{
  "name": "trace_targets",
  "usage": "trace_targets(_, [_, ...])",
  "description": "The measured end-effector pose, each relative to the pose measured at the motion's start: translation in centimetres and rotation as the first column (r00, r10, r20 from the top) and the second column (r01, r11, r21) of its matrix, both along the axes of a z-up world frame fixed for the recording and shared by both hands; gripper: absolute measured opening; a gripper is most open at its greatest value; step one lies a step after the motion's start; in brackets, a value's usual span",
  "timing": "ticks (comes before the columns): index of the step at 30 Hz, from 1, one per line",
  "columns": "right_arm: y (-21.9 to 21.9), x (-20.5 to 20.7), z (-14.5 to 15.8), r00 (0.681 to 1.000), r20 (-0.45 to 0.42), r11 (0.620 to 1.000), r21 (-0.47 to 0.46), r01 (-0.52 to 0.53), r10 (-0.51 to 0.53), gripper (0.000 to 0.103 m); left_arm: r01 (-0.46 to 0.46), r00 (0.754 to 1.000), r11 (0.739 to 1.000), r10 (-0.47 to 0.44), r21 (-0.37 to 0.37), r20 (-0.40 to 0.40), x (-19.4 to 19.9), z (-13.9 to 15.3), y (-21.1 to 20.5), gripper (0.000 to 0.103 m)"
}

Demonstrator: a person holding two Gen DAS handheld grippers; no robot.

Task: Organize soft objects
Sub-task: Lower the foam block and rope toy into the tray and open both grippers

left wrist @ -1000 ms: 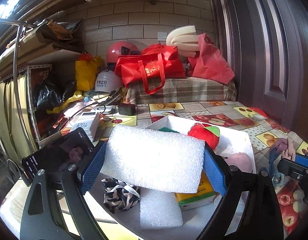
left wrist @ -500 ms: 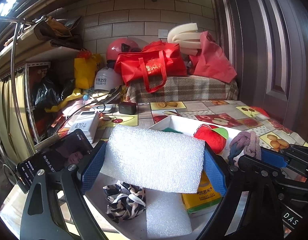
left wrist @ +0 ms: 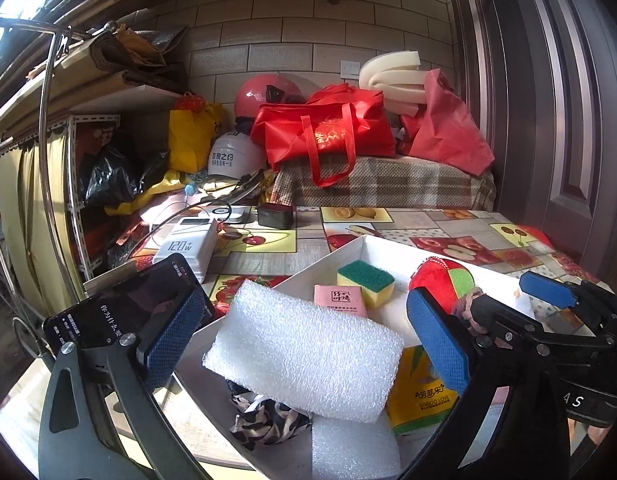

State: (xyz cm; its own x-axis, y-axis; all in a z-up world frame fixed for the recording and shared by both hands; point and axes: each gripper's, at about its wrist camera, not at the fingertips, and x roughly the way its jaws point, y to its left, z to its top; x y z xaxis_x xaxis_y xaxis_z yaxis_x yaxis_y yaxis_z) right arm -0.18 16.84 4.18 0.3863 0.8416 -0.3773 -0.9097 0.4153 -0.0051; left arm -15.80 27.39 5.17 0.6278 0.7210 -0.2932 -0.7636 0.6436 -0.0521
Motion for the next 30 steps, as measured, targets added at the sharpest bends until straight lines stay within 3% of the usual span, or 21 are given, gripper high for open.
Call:
trace_targets(3, [-0.5,1.2,0.0,0.998,-0.056,1.0,0.025,0.014,-0.013,0.103,-0.001,1.0,1.0,0.001,-0.001,-0.012,0.2,-0.1,0.0,0.103])
trace_targets(14, [-0.8,0.5,0.5,1.0,-0.021,0.999,0.049,0.014,-0.013,0.103,-0.007,1.0,1.0,0.007,0.016,-0.017,0.1,0.0,-0.2,0.103])
trace_targets(21, [-0.9,0.7,0.3,0.993,-0.008,0.993,0.022,0.119,-0.119,0.103,-0.03,0.999,0.999,0.031,0.043,-0.027,0.1,0.1,-0.7,0.103])
trace_targets(30, [-3.7,0.3,0.8,0.989,0.004,0.983,0.116,0.143,-0.145,0.103,-0.029,0.998,0.999,0.031,0.043,-0.051,0.6,0.0,-2.8,0.103])
